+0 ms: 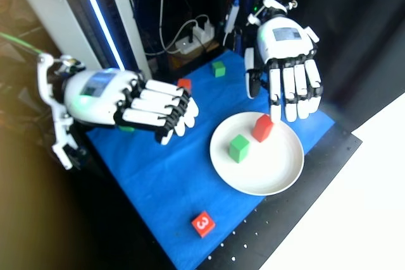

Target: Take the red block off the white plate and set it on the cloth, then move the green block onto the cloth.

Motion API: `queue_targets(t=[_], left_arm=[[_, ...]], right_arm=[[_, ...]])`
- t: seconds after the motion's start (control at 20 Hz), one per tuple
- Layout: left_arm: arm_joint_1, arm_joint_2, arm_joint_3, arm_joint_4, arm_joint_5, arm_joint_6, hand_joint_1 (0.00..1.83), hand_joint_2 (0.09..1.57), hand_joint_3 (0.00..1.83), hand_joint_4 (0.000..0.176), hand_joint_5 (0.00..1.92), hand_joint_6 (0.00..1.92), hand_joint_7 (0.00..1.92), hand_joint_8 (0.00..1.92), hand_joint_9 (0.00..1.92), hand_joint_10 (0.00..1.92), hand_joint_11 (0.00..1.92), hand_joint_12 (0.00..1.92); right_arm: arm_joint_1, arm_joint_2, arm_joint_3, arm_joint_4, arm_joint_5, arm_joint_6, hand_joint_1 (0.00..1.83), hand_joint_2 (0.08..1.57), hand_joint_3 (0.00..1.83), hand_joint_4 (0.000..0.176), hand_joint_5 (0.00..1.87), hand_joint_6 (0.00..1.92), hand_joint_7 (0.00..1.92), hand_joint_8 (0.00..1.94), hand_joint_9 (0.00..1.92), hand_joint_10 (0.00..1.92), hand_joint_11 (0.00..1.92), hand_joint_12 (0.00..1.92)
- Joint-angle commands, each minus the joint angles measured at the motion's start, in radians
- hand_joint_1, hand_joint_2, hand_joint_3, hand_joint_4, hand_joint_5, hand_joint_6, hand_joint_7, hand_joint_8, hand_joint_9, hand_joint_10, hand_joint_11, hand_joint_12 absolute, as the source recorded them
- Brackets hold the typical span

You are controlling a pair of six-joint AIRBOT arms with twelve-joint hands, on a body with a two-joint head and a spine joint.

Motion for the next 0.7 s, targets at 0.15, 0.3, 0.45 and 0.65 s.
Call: queue_targets(t=[0.15, 0.3, 0.45, 0.65], left_arm=[[-0.007, 0.006, -0.003, 0.002, -0.131, 0.004, 0.75, 0.91, 0.00, 0.069, 0.39, 0.06, 0.27, 0.00, 0.16, 0.25, 0.00, 1.30], [-0.008, -0.010, 0.014, -0.004, -0.109, 0.004, 0.79, 0.92, 0.00, 0.069, 0.39, 0.03, 0.30, 0.01, 0.20, 0.23, 0.00, 1.35], [-0.016, -0.039, 0.046, -0.008, -0.068, 0.004, 0.93, 0.92, 0.00, 0.032, 0.43, 0.02, 0.47, 0.03, 0.35, 0.37, 0.00, 1.40], [-0.016, -0.089, 0.094, -0.012, -0.020, 0.003, 0.93, 0.92, 0.00, 0.026, 0.42, 0.01, 0.54, 0.02, 0.33, 0.87, 0.14, 1.55]], right_arm=[[0.014, -0.003, -0.001, -0.034, -0.124, -0.004, 0.84, 0.66, 0.47, 0.000, 0.61, 0.90, 0.59, 1.08, 0.51, 1.27, 0.35, 1.71], [0.014, -0.005, -0.001, -0.034, -0.124, -0.004, 0.84, 0.64, 0.49, 0.000, 0.59, 0.96, 0.57, 1.07, 0.46, 1.28, 0.30, 1.75], [0.013, -0.009, 0.001, -0.034, -0.124, -0.004, 0.87, 0.69, 0.45, 0.000, 0.62, 0.91, 0.57, 1.14, 0.47, 1.35, 0.30, 1.77], [0.013, -0.014, 0.005, -0.034, -0.124, -0.004, 0.88, 0.76, 0.36, 0.000, 0.63, 0.90, 0.56, 1.18, 0.49, 1.36, 0.34, 1.75]])
